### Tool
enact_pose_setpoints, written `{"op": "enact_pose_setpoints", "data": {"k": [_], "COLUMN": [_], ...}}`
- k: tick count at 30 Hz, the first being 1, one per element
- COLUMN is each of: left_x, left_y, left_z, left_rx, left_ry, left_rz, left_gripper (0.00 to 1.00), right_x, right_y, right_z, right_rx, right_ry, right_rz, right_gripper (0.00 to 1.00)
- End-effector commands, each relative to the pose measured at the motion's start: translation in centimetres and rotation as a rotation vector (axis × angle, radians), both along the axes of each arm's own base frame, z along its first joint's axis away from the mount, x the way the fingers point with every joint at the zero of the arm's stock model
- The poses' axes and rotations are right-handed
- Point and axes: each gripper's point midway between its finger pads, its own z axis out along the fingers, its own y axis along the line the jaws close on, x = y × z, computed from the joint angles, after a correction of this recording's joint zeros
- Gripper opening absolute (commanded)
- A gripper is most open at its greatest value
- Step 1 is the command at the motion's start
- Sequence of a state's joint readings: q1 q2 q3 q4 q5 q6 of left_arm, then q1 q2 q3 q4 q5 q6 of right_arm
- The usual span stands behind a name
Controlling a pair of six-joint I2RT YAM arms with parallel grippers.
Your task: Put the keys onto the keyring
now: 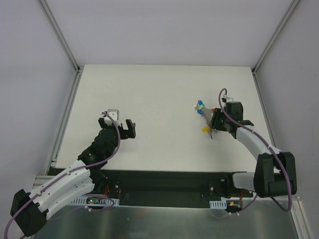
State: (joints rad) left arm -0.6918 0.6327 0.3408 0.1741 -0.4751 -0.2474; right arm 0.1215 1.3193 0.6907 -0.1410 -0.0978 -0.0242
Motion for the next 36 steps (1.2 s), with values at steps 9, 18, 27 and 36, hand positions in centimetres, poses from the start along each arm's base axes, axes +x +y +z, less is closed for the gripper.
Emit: {"op": "enact_pose_setpoints", "data": {"k": [9, 18, 27, 36], "left_x": [-0.7, -4.0, -6.9, -7.1], "left_y": [1.5, 2.5, 5.3, 8.6], "left_z": [3.8, 10.7, 16.5, 19.6], "left_rx": [-0.173, -0.352, -0.323, -0.149], "left_ry": [-0.006, -0.098, -0.279, -0.387], "left_rz": [0.107, 0.045, 0.002, 0.098], "left_gripper": [0.99, 0.99, 0.99, 0.99], "right_x": [-3.1, -11.3, -16.6, -16.8], "right_y": [-4.7, -11.1, -13.8, -13.8], "right_z": [14.9, 23.6, 25.0, 24.7], "right_rx": [-0.047, -0.109, -0.109, -0.129], "right_ry": [-0.416, -0.732, -0.887, -0.888], "right_rz": [-0.261, -0.576, -0.712, -0.674], "right_gripper": [0.96, 0.96, 0.96, 0.96]}}
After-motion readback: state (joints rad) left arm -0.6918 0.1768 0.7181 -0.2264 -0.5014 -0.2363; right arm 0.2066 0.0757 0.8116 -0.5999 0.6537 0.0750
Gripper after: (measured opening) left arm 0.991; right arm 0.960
